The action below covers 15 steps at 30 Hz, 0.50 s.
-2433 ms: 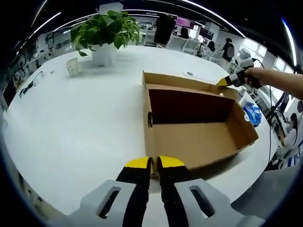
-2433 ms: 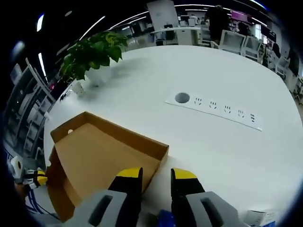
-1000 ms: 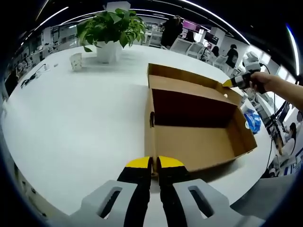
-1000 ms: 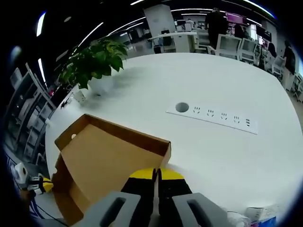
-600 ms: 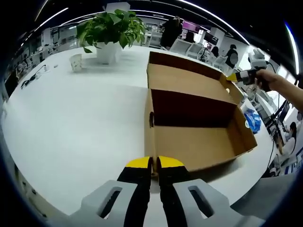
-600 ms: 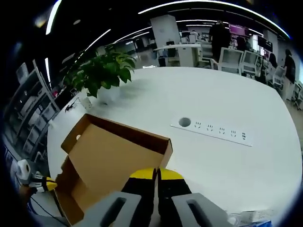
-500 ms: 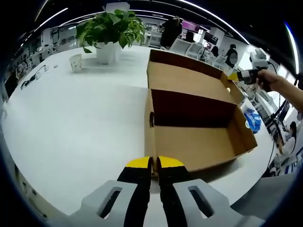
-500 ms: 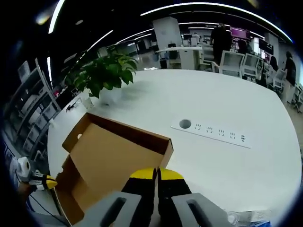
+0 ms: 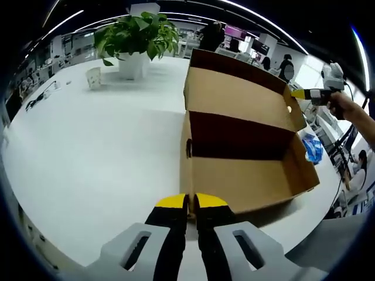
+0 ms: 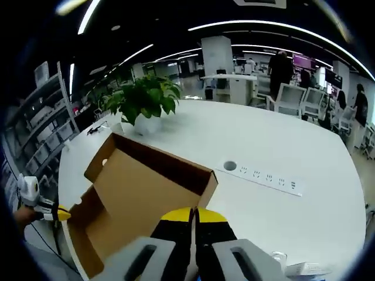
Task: Operate the shoe box by opening the lid, removing the specified soft item, and placing it in the target area until the item is outside and the box remains undamaged.
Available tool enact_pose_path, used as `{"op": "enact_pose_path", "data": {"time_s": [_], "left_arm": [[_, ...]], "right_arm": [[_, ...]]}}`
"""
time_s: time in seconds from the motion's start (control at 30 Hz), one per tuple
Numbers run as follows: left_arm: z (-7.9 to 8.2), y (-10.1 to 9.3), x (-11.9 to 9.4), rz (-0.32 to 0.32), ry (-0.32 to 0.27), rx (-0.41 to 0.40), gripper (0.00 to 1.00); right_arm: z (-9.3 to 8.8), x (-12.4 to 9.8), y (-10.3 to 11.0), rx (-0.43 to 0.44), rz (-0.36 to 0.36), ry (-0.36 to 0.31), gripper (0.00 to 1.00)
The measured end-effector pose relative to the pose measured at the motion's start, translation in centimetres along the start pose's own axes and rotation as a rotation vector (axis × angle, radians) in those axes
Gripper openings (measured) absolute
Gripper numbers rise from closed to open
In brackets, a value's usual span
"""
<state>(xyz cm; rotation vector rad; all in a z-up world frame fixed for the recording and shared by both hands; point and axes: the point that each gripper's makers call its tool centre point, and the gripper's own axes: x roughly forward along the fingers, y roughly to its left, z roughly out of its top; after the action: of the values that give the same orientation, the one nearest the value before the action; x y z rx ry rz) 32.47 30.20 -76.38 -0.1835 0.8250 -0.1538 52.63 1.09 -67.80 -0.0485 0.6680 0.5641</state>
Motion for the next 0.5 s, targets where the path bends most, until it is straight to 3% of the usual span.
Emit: {"op": "enact_pose_path", "data": {"time_s": [0.5], "left_arm": [[0.0,0.0,0.1,-0.008,-0.005,-0.008,0.02]], "right_arm": [[-0.1,-4.4,2.2,-0.091,0.019,-0.123,0.00]]}}
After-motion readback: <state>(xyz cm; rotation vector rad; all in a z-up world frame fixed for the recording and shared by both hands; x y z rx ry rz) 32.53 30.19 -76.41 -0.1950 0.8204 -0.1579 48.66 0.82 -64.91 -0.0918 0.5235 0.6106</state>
